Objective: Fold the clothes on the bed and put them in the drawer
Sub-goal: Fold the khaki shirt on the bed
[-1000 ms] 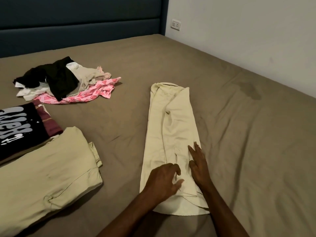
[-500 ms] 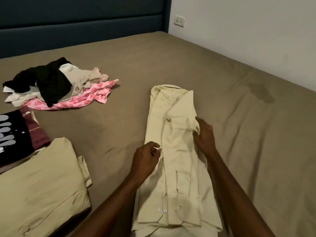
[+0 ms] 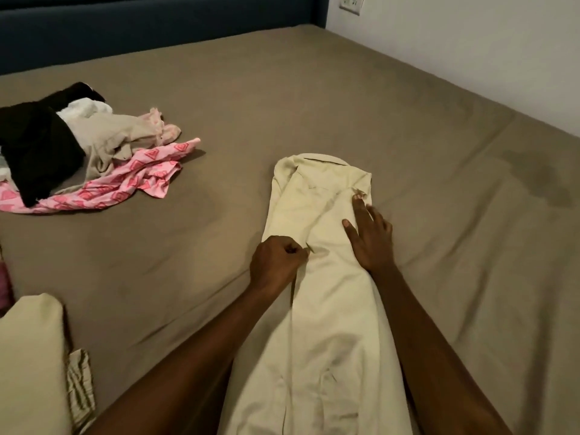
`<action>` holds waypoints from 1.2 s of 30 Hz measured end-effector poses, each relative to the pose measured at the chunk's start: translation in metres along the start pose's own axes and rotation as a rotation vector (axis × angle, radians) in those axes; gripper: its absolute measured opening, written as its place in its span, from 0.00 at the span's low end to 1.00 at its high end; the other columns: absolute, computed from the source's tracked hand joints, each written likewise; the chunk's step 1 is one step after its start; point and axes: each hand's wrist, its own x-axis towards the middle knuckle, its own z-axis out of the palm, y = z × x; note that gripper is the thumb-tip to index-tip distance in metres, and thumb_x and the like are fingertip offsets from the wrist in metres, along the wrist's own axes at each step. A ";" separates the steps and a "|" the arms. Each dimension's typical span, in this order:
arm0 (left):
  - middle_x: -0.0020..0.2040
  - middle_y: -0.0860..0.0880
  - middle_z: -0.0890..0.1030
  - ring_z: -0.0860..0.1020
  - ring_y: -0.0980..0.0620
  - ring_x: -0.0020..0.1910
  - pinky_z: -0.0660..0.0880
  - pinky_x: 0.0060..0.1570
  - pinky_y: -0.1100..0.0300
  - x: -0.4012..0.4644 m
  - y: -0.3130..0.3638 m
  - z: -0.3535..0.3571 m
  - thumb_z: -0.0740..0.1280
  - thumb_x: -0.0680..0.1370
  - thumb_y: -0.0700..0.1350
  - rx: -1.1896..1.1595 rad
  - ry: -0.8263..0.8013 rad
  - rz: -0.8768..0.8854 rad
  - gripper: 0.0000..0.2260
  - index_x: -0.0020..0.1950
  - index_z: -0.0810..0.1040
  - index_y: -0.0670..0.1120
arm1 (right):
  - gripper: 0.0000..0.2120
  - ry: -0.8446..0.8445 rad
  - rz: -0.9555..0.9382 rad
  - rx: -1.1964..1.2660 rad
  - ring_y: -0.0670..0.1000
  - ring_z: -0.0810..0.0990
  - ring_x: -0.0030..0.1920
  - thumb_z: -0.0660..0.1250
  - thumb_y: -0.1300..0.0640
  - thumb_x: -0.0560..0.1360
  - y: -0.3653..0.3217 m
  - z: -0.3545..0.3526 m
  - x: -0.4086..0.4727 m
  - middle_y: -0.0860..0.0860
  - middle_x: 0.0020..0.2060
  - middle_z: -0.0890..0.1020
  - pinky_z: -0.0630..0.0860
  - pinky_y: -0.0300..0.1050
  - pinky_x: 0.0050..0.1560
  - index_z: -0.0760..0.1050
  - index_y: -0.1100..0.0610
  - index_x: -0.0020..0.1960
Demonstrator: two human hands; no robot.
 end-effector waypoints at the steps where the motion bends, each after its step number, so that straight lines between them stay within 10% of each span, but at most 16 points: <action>1: 0.30 0.53 0.82 0.82 0.52 0.34 0.79 0.38 0.53 0.002 0.000 -0.001 0.73 0.71 0.50 -0.013 -0.018 -0.001 0.08 0.33 0.81 0.49 | 0.32 0.012 0.006 -0.005 0.53 0.62 0.78 0.49 0.36 0.83 0.002 0.002 0.002 0.45 0.82 0.58 0.61 0.57 0.71 0.54 0.49 0.84; 8: 0.28 0.53 0.82 0.80 0.54 0.29 0.77 0.35 0.54 -0.029 -0.011 -0.005 0.71 0.70 0.40 -0.187 0.108 -0.051 0.09 0.31 0.84 0.49 | 0.32 0.009 0.022 0.034 0.51 0.59 0.80 0.48 0.36 0.83 0.003 0.008 0.003 0.43 0.83 0.55 0.59 0.57 0.74 0.55 0.47 0.83; 21: 0.32 0.55 0.81 0.81 0.52 0.35 0.80 0.41 0.49 0.014 -0.016 0.006 0.74 0.76 0.52 0.004 0.154 0.024 0.11 0.37 0.79 0.50 | 0.44 -0.027 0.062 0.084 0.52 0.55 0.81 0.47 0.23 0.75 -0.007 -0.004 -0.002 0.41 0.84 0.49 0.54 0.58 0.76 0.47 0.44 0.84; 26: 0.58 0.51 0.82 0.80 0.48 0.56 0.78 0.50 0.54 -0.021 -0.023 0.006 0.68 0.79 0.53 0.284 0.229 0.488 0.16 0.65 0.78 0.49 | 0.47 0.014 0.033 0.154 0.52 0.54 0.82 0.50 0.21 0.74 -0.006 -0.005 -0.004 0.41 0.84 0.48 0.54 0.59 0.76 0.46 0.45 0.84; 31: 0.84 0.41 0.49 0.46 0.43 0.83 0.55 0.79 0.44 -0.087 -0.044 -0.001 0.61 0.81 0.65 0.596 -0.168 0.830 0.34 0.82 0.60 0.50 | 0.50 0.015 0.060 0.200 0.53 0.56 0.81 0.57 0.23 0.73 -0.006 -0.007 -0.005 0.43 0.84 0.49 0.53 0.56 0.76 0.46 0.48 0.85; 36: 0.82 0.42 0.58 0.51 0.42 0.83 0.56 0.77 0.36 -0.144 -0.069 -0.013 0.49 0.84 0.68 0.791 -0.303 0.818 0.32 0.80 0.65 0.50 | 0.47 -0.012 0.147 0.320 0.54 0.57 0.80 0.53 0.24 0.75 -0.004 -0.013 -0.003 0.46 0.83 0.54 0.50 0.57 0.80 0.47 0.49 0.85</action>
